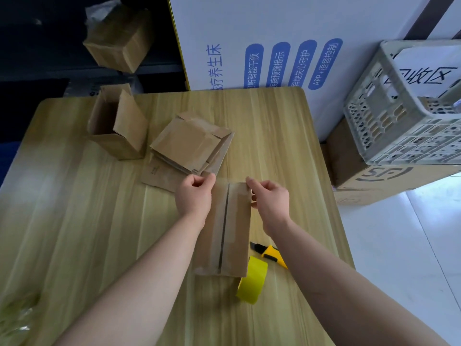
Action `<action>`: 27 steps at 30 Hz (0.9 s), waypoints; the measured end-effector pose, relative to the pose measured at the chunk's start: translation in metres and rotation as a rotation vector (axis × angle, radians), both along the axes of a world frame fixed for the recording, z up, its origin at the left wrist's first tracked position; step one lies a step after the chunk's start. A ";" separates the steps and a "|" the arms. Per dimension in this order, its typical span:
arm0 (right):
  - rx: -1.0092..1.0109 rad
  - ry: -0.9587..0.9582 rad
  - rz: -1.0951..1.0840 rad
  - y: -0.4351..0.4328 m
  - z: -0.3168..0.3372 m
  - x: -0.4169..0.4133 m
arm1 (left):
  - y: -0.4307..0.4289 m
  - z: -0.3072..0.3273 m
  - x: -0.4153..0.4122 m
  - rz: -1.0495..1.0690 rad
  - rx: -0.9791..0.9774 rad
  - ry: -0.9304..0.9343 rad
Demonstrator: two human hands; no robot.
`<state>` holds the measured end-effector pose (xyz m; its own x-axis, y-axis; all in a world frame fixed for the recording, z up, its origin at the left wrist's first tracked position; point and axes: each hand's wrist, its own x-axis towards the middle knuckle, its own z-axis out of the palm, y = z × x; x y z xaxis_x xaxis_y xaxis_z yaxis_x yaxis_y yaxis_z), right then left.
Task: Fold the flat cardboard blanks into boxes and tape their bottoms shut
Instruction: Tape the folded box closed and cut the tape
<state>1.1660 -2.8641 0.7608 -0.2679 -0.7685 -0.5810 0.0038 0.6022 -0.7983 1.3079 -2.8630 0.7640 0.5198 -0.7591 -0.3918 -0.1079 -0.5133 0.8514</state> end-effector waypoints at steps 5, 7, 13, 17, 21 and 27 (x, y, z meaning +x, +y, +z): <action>0.043 -0.021 -0.030 -0.011 0.001 0.009 | -0.005 -0.004 -0.002 0.014 0.015 -0.012; 0.102 -0.047 -0.030 -0.014 0.001 0.012 | -0.007 -0.005 -0.002 0.020 0.018 -0.013; 0.011 -0.116 0.007 -0.013 0.003 0.015 | -0.004 -0.011 0.006 -0.207 -0.105 -0.038; -0.200 -0.035 0.289 -0.001 -0.004 0.004 | 0.000 -0.018 0.023 -0.431 -0.131 -0.105; -0.238 0.003 0.352 0.002 -0.011 -0.003 | 0.001 -0.021 0.021 -0.406 -0.160 -0.236; -0.203 -0.033 -0.007 0.012 -0.024 0.012 | 0.003 -0.023 0.016 -0.185 -0.194 -0.335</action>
<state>1.1776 -2.8520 0.7365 -0.2568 -0.8691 -0.4229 0.0360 0.4286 -0.9028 1.3239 -2.8597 0.7413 0.4420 -0.8946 -0.0659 -0.4699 -0.2935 0.8325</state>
